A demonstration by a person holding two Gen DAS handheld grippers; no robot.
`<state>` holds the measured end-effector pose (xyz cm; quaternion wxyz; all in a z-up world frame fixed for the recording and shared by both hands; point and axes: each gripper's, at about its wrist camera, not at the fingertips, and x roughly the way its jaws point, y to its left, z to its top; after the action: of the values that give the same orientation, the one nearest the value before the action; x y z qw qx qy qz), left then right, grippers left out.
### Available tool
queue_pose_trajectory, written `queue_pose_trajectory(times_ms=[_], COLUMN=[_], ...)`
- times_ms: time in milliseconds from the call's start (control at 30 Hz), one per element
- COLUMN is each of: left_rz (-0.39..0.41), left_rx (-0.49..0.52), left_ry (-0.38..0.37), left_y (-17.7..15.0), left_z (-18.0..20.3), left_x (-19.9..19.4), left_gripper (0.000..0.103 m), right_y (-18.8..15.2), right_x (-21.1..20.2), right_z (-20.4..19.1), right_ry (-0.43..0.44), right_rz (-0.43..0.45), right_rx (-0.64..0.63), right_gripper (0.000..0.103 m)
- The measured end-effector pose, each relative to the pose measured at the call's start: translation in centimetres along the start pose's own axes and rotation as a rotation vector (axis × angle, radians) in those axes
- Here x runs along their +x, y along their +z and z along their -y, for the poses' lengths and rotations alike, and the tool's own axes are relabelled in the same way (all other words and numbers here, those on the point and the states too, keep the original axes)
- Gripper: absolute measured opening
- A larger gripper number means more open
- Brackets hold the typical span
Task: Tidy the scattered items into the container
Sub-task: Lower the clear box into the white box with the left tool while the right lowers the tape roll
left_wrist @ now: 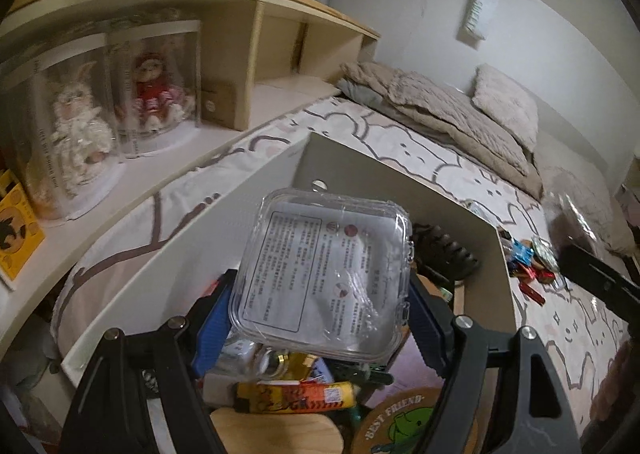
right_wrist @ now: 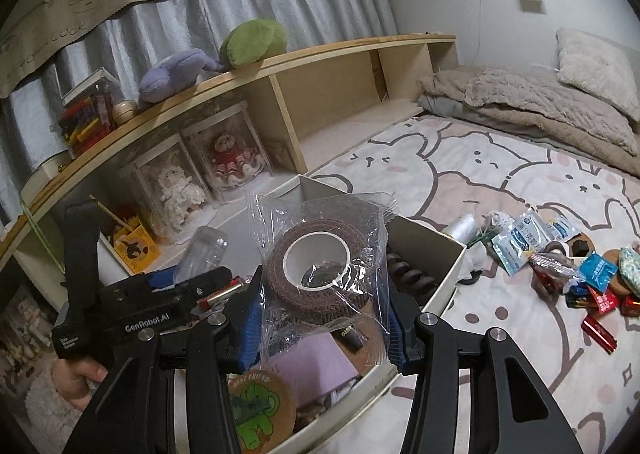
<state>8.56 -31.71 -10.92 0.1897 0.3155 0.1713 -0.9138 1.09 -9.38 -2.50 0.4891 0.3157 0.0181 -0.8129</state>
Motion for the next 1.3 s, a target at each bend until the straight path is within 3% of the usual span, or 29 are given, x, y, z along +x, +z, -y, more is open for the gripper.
queue_pose_trajectory(times_ms=[100,200,333,867,900,933,1033,1300], left_rz=[-0.038,-0.031,0.011,0.021,0.02,0.018,0.018,0.02], left_rx=[-0.01,-0.05,-0.047,0.004,0.002,0.0,0.001,-0.002], left_ry=[-0.023,-0.032,0.02,0.035,0.033,0.031,0.03,0.038], left_y=[0.3,0.4,0.2,0.0,0.0,0.0,0.0,0.0], left_z=[-0.1,-0.8,-1.5,-0.9,-1.0,-1.0,-1.0,-1.0], left_x=[0.6,0.3,-0.5,-0.6,-0.5,-0.5,-0.5,-0.5], left_gripper=[0.079,0.096,0.096,0.096,0.096,0.096,0.096,0.096], right_y=[0.3,0.4,0.5,-0.3,-0.4,-0.5,-0.7,-0.5], right_x=[0.6,1.3,2.2,7.0,7.3,7.6,7.9,6.8], right_z=[0.1,0.0,-0.2,0.4,0.5,0.6,1.1,2.2], right_ry=[0.003,0.008,0.012,-0.007,-0.013,-0.021,-0.06,-0.09], right_rz=[-0.005,-0.014,-0.03,-0.174,-0.185,-0.195,-0.188,-0.153], right_rx=[0.012,0.02,0.02,0.0,-0.006,-0.012,-0.02,-0.011], right_gripper=[0.05,0.05,0.05,0.051,0.052,0.06,0.097,0.101])
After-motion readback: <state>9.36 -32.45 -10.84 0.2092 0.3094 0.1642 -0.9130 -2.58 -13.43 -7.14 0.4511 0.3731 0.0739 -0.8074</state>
